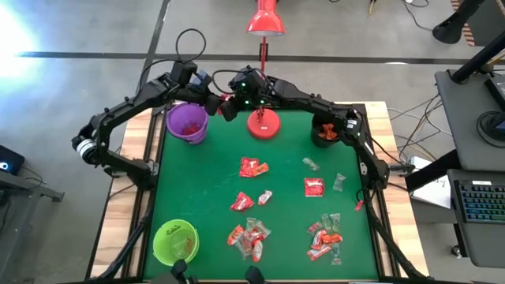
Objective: Sort candy
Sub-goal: Put the red candy into the violet bucket
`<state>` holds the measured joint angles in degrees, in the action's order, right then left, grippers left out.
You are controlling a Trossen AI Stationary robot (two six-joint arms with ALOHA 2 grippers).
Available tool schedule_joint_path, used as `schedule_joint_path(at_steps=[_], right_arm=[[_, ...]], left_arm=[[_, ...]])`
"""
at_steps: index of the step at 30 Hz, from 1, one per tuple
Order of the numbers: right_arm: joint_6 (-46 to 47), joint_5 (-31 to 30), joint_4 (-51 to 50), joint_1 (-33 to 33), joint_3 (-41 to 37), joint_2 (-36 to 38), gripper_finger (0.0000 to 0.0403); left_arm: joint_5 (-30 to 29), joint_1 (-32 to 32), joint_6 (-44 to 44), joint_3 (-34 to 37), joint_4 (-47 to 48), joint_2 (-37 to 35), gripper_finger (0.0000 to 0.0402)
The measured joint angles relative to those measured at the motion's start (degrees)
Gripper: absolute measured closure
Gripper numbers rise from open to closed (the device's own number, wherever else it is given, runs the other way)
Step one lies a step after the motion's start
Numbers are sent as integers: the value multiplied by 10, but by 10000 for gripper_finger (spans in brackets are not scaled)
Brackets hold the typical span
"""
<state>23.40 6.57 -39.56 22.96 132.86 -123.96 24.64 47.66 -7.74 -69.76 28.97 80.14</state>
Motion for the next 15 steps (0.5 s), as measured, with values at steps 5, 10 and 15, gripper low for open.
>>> schedule_joint_path(at_steps=[5, 10, 15], right_arm=[[0, 1, -4, 0, 0, 1, 394], [0, 0, -3, 0, 0, 3, 394], [0, 0, -4, 0, 7, 4, 394]], left_arm=[[0, 2, 11, 0, 3, -2, 344], [0, 3, 15, 0, 3, -5, 392], [0, 3, 22, 0, 1, -5, 391]])
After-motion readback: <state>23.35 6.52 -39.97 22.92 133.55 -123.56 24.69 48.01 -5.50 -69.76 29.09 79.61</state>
